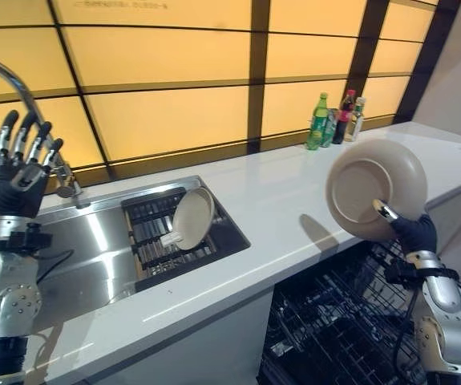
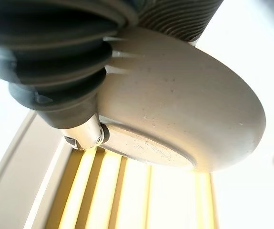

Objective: Pick up plates and place into dishwasher.

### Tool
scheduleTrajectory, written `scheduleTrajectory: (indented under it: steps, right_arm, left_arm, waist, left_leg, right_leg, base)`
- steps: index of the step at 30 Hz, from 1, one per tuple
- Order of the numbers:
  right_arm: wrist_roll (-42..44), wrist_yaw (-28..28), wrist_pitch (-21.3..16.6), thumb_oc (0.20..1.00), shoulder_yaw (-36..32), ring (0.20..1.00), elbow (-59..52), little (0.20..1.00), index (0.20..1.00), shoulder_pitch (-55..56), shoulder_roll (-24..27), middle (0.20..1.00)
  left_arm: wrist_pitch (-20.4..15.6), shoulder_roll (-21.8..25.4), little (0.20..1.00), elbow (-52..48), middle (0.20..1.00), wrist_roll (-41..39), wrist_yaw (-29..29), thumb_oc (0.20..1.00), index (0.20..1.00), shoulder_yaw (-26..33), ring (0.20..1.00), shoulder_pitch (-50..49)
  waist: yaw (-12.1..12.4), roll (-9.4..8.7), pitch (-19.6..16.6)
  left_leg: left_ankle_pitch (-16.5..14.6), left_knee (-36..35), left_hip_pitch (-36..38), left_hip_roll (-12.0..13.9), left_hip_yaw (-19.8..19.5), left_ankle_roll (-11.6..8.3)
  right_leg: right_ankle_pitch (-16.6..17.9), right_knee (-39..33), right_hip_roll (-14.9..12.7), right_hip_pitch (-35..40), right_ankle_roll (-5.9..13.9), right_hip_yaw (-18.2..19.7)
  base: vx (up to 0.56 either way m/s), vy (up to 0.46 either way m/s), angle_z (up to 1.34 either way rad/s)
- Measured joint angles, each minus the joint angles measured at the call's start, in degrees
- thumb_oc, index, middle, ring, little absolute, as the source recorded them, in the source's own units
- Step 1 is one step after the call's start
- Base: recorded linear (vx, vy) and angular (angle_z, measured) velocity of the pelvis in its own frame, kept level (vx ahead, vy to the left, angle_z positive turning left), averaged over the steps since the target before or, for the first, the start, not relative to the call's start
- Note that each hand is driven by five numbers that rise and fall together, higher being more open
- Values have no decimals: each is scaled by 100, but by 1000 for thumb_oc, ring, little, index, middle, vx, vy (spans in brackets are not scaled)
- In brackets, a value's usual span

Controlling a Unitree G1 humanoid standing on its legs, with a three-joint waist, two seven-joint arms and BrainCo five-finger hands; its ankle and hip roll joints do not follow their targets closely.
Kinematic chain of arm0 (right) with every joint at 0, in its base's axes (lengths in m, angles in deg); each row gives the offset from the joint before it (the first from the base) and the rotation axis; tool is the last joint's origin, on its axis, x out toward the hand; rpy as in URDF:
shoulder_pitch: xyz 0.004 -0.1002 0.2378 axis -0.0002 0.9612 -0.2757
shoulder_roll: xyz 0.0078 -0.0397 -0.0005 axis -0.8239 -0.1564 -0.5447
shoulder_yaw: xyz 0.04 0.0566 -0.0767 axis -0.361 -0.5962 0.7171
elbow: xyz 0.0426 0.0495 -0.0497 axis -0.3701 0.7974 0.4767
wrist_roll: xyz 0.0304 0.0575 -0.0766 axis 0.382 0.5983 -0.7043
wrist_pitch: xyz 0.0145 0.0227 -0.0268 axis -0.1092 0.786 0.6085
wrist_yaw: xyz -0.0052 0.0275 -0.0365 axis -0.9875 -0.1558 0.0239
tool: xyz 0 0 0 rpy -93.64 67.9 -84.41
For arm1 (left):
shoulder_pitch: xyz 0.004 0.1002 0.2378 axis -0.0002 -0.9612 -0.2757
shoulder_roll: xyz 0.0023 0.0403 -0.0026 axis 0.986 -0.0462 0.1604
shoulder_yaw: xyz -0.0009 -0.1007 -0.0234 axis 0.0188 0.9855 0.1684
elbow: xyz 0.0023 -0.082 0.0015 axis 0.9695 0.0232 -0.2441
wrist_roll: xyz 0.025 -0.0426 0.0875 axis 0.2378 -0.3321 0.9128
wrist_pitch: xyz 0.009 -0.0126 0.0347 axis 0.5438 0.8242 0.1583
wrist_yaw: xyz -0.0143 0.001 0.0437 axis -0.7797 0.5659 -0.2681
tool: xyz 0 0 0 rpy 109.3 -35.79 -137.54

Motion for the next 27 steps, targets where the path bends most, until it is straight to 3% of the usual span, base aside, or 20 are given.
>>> scheduleTrajectory:
  steps: [7,12,20,27]
  right_arm:
    - [-319,204,133,200,-329,200,986,200,200,353,-12,200]
    - [-317,51,475,200,-335,200,1450,200,200,410,-10,200]
    - [-641,-1412,854,200,125,200,2034,200,200,401,84,200]
    - [-1266,-2602,933,200,747,200,2420,200,200,396,561,200]
  left_arm:
    - [-6,137,1000,318,1000,1,-10,1000,1000,169,1000,-4]
    - [-4,162,1000,323,1000,134,6,1000,1000,160,1000,12]
    - [4,164,1000,323,1000,213,18,1000,1000,113,1000,46]
    - [10,205,1000,320,1000,214,56,1000,1000,94,1000,79]
  waist:
    - [-285,17,129]
    - [-298,70,219]
    - [-177,60,382]
    - [40,-13,421]
  left_leg:
    - [-43,-5,8,-14,188,28]
    - [-35,6,15,-15,294,-8]
    - [-35,4,60,30,308,-15]
    - [-48,20,110,79,283,-41]
  right_leg:
    - [34,-12,15,-109,29,103]
    - [119,2,29,-172,-14,112]
    - [132,-3,72,-134,-41,92]
    - [124,-21,82,-67,-73,-101]
  base:
    - [10,-28,-16]
    - [7,-38,-11]
    - [17,-65,-1]
    - [22,-70,2]
